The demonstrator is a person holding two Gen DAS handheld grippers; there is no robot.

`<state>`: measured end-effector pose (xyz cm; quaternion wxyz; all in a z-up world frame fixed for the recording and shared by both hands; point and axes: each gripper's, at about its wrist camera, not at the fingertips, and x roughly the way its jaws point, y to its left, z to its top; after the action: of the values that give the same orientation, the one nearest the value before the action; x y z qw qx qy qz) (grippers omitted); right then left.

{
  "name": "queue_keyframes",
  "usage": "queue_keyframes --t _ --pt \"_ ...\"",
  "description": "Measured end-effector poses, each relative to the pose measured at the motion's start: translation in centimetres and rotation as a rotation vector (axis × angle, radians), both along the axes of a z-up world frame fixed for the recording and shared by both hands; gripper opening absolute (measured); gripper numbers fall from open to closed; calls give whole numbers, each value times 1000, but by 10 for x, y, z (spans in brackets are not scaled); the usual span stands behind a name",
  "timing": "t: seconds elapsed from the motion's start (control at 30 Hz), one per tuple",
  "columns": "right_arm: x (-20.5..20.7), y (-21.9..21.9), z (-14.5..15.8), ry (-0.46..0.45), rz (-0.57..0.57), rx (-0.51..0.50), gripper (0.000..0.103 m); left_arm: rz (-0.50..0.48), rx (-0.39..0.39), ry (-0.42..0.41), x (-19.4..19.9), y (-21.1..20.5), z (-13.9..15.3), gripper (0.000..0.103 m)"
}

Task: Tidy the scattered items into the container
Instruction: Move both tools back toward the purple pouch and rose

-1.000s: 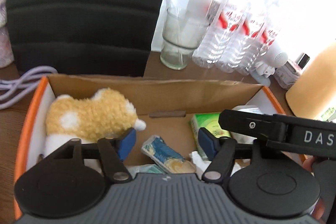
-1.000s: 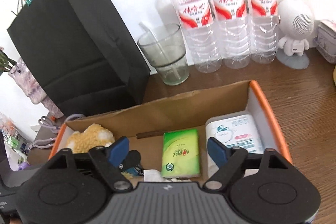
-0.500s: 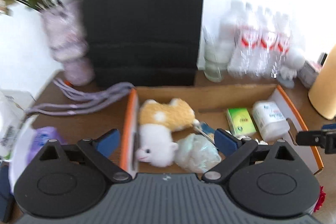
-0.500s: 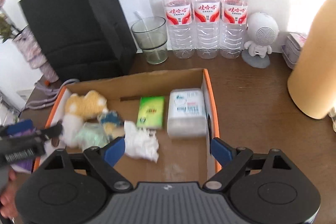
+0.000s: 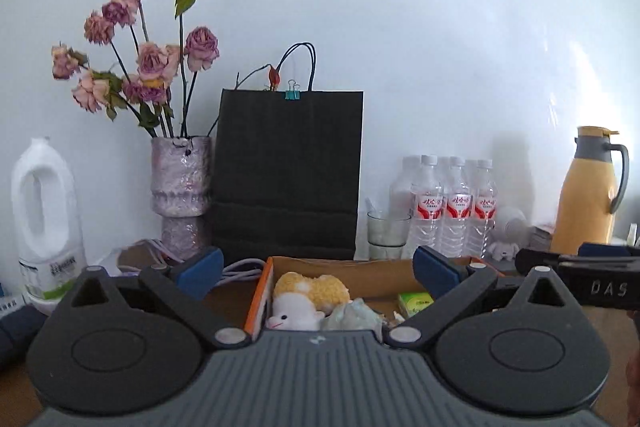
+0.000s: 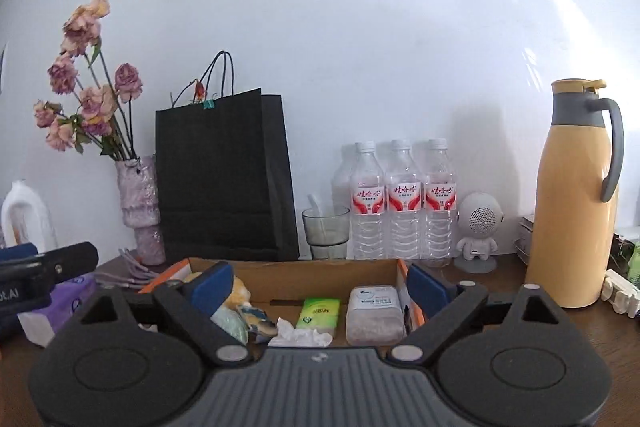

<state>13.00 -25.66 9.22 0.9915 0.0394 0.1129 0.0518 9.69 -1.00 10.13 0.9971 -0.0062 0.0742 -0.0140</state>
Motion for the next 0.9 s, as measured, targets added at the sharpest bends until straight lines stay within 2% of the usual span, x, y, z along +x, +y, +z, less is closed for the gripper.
queue_keyframes --t 0.1,0.17,0.23,0.3,0.37,0.43,0.6,0.67,0.77,0.8,0.9 --pt "-24 4 7 10 -16 8 94 15 51 6 -31 -2 -3 103" --pt "-52 3 10 23 -25 36 95 10 69 90 -56 -4 -15 103" --pt "-83 4 4 14 -16 68 100 -9 10 208 -81 -1 -36 103" --pt "-108 7 -8 18 -9 64 100 -30 -78 276 -104 6 -58 103" --pt "-126 9 -22 38 -18 50 100 -55 -79 329 -121 7 -71 103" --pt "-138 10 -34 73 13 32 100 -88 -43 334 -128 7 -76 103" --pt "-139 12 -50 109 -12 -52 98 -141 -78 373 -100 3 -76 103" --pt "-130 6 -49 147 -31 -31 93 -190 -87 368 -84 -3 -75 103" --pt "-128 -3 -43 138 -30 13 93 -245 -118 378 -58 -13 -73 103" --pt "-128 -4 -42 131 -26 11 93 -258 -124 386 -50 -18 -74 101" --pt "-122 -4 -48 155 -16 3 93 -261 -138 465 -29 -26 -81 78"
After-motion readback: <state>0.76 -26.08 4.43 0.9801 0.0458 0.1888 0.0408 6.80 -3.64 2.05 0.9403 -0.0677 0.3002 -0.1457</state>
